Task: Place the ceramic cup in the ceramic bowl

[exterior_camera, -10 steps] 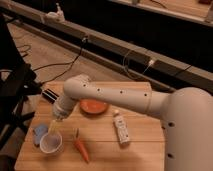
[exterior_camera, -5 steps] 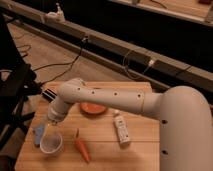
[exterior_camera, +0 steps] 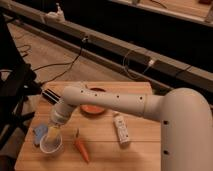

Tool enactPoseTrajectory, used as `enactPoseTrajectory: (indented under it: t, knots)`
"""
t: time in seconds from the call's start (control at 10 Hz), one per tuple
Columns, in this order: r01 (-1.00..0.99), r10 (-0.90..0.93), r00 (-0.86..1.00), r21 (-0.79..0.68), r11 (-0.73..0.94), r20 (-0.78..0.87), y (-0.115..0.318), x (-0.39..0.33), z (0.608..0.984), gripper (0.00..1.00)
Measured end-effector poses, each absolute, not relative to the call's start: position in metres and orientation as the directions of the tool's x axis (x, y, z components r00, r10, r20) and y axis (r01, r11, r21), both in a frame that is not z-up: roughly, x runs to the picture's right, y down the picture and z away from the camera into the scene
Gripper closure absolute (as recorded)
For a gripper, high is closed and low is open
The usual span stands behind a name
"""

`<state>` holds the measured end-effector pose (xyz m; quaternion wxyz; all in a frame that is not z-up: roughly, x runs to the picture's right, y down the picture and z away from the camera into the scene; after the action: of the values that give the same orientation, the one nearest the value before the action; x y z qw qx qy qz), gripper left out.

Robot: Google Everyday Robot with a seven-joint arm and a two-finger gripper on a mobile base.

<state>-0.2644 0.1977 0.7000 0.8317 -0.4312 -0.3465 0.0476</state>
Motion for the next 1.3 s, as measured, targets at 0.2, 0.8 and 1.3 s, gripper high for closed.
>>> enactPoseTrajectory:
  t: [0.2,0.8,1.3]
  knots:
    - [0.215,0.414,0.741,-0.771,0.600,0.529,0.209,-0.265,0.705,0.35]
    - [0.211,0.484,0.687,-0.786,0.581,0.543,0.227,-0.272,0.721,0.87]
    - [0.190,0.491,0.630,-0.732,0.654,0.601,0.197,-0.259,0.701,1.00]
